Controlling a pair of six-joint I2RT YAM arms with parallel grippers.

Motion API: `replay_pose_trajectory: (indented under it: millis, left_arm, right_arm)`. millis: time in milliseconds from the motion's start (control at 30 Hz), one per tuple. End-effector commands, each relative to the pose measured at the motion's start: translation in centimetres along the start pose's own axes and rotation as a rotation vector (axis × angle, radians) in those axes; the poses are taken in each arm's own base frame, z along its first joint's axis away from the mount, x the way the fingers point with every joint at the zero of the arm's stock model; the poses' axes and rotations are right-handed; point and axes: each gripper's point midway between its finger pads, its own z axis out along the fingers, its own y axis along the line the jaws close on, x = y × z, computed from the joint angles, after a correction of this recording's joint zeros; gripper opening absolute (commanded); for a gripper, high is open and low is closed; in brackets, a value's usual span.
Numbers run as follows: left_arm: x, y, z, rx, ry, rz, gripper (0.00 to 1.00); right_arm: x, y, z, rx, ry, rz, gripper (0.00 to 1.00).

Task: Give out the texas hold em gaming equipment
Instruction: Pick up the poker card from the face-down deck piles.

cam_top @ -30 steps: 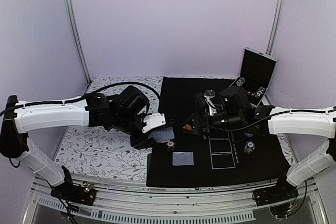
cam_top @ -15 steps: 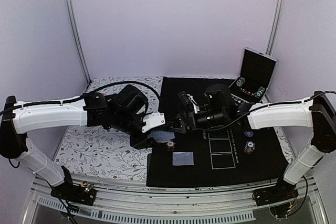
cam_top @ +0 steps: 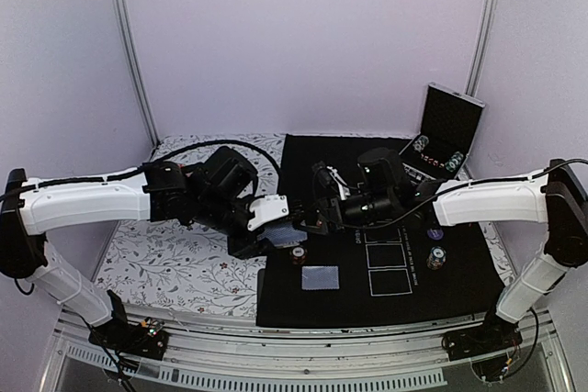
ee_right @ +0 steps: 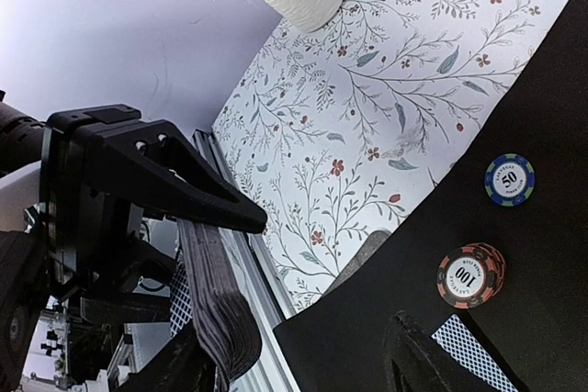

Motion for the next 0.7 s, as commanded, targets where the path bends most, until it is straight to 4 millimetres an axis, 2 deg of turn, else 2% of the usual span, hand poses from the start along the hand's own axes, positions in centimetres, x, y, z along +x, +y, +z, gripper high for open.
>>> replay_pose_trajectory:
  millis: [0,233,400,500,567,667]
  left_arm:
    - [-0.6,0.4,-0.9,-0.013,-0.045,0.002,0.56]
    - [-0.6,0.4,-0.9,-0.014,-0.043,0.004,0.56]
    - [-0.4,0.5,-0.8,-0.017,-0.037,0.003,0.56]
    - [-0.4,0.4,-0.7,-0.015,-0.036,0.003,0.56]
    - [-0.5,0.4,-0.7,-0.014,-0.037,0.004,0.56]
    - [-0.5,0.4,-0.7,-0.015,-0.039,0.004,0.56]
  right_arm:
    - [-0.4,0.7,-1.2,0.023,-0.021,-0.022,0.59]
    - [-0.5,1.1,-1.5,0.019,-0.018,-0.027,0.47]
    - [-0.4,2.3,-1.3,-0.051,0.0,-0.032,0.38]
    - [-0.4,2.8,-0.9,-0.084,0.009,-0.031,0.43]
    - [-0.2,2.6,-0.1,-0.08,0.018,-0.029,0.49]
    - [0.1,2.4,1.0,-0.079,0.04,-0.024,0.52]
